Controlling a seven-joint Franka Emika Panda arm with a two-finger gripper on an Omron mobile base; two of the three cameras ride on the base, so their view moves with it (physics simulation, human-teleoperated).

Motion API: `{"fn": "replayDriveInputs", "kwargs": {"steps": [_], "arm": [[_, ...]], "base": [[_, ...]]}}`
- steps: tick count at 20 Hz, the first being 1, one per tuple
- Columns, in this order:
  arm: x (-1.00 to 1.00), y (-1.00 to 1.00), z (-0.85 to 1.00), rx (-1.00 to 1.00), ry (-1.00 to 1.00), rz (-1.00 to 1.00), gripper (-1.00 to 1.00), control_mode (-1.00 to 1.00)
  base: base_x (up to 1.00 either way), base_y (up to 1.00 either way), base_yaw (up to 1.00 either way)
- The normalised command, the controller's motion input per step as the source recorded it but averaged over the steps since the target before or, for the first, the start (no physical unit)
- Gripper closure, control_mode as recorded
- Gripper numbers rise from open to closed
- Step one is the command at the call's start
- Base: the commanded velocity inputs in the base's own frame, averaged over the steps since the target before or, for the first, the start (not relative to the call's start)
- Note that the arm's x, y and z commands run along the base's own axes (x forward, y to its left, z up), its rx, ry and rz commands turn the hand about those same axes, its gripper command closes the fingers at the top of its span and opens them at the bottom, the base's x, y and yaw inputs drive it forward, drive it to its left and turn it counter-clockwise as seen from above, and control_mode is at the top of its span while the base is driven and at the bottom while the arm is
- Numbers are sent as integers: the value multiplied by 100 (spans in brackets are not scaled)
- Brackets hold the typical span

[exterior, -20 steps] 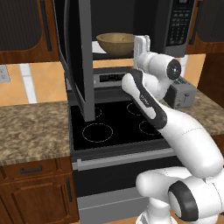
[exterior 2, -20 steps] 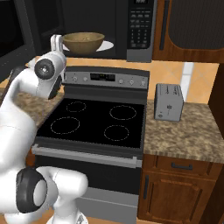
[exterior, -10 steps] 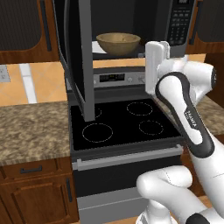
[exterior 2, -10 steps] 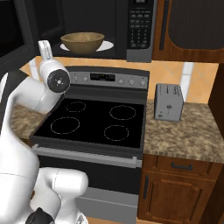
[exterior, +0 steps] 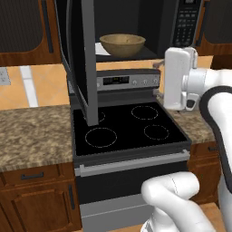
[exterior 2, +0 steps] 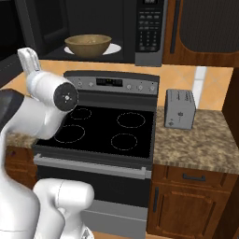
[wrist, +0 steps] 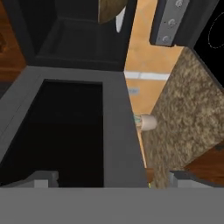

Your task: Pick the onion from the sink and place it in the bowl. Then pick the bowl and place it in the microwave. Then close the microwave door and press the start button.

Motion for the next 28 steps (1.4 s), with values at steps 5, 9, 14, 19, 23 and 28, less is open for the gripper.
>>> {"fn": "replayDriveInputs", "kwargs": {"steps": [5, 9, 14, 19, 23, 28], "arm": [[-100, 45, 2, 0, 0, 8, -100, -100], [-100, 63, 0, 0, 0, 8, -100, -100], [-100, 57, 0, 0, 0, 8, -100, -100], [-92, 76, -1, -3, 2, 9, -100, -100], [7, 100, -17, -12, 7, 0, -100, -100], [86, 98, -34, -26, 2, -36, -100, -100]], "base": [[0, 0, 0], [0, 0, 0], [0, 0, 0], [0, 0, 0], [0, 0, 0], [0, 0, 0]]}}
